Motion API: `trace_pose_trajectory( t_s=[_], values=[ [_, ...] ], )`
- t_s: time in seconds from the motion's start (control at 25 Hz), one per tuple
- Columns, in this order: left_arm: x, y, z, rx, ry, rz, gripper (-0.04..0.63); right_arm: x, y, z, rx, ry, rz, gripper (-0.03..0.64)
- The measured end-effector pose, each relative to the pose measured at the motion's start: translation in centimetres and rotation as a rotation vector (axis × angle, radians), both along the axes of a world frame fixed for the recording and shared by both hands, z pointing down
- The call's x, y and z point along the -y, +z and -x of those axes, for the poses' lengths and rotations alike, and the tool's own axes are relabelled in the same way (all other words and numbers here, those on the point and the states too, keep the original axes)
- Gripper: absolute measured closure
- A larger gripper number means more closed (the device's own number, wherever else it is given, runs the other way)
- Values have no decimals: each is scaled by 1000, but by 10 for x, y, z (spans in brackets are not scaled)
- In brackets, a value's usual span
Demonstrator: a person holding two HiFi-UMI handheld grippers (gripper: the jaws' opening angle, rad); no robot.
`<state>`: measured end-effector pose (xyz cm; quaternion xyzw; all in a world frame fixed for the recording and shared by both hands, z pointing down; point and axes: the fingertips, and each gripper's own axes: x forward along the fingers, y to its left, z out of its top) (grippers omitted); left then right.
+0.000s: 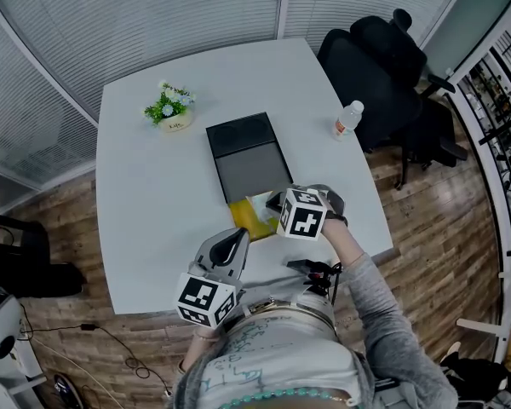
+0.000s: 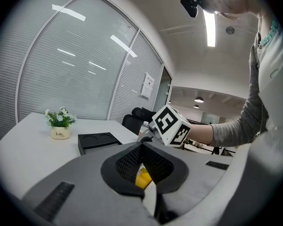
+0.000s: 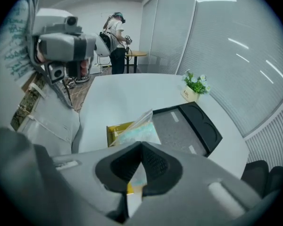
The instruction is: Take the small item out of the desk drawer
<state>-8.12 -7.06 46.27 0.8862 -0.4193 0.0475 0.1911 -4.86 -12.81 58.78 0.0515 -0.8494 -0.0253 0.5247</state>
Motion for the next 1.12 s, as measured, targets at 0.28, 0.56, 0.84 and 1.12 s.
trace_pose_trajectory(
  t_s=[0.28,0.56,0.84,1.12],
  values=[
    [1,-1,0,-4,-2,-10,598,0,-39,2,57,13,-18,614],
    [1,-3,-5,0,1,-14,598,-5,-59,0,99,9,-21,614],
    [-2,-2,-4,-1,2,-8,598,-9,-66,-2,93,7,-30,614],
    [-3,0,-5,-1,3,-7,598,-16,-71,2,102,-14,-34,614]
  ],
)
